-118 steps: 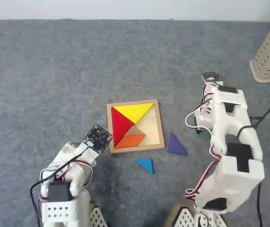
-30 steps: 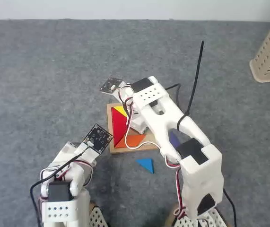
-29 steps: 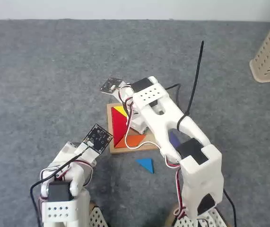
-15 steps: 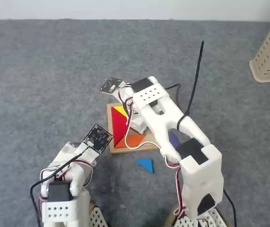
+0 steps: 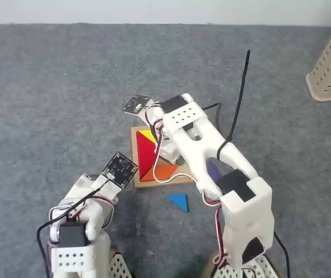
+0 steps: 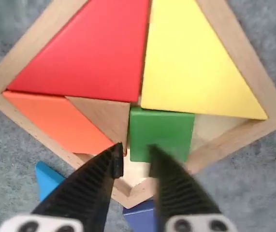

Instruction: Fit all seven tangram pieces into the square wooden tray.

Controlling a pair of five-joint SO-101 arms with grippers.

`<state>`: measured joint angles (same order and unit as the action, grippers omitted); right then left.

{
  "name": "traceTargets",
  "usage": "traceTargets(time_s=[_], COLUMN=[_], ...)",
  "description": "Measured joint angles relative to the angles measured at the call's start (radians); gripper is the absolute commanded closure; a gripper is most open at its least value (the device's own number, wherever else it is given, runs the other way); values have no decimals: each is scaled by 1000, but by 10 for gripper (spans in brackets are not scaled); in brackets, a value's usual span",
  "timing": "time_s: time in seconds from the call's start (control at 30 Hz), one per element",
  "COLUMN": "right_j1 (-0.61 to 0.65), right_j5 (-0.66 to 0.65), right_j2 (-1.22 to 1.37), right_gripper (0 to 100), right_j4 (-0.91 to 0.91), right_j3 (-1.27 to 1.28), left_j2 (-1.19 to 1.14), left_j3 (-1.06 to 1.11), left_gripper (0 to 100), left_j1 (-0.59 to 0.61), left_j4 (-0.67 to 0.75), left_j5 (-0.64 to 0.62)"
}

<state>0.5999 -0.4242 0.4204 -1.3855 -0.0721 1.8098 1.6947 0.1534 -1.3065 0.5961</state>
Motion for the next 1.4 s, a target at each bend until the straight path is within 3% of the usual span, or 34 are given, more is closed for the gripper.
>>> traceTargets(time_s=[0.23,0.6,1.03,1.3,1.4], right_j1=[-94,-247,-230,-222,-161], right_j5=[40,66,78,78,77], right_j2=[-133,-574,-677,-677,-698], right_gripper=[993,993,993,992,991], right_j4=[5,140,269,258,232], right_j3=[84,666,796,798,806], left_j2=[0,0,0,0,0], left_j3=[0,0,0,0,0], left_gripper=[976,976,976,976,976], left_j1=[0,-2,-2,-2,0], left_j4=[0,0,0,0,0], left_j5=[0,0,0,0,0])
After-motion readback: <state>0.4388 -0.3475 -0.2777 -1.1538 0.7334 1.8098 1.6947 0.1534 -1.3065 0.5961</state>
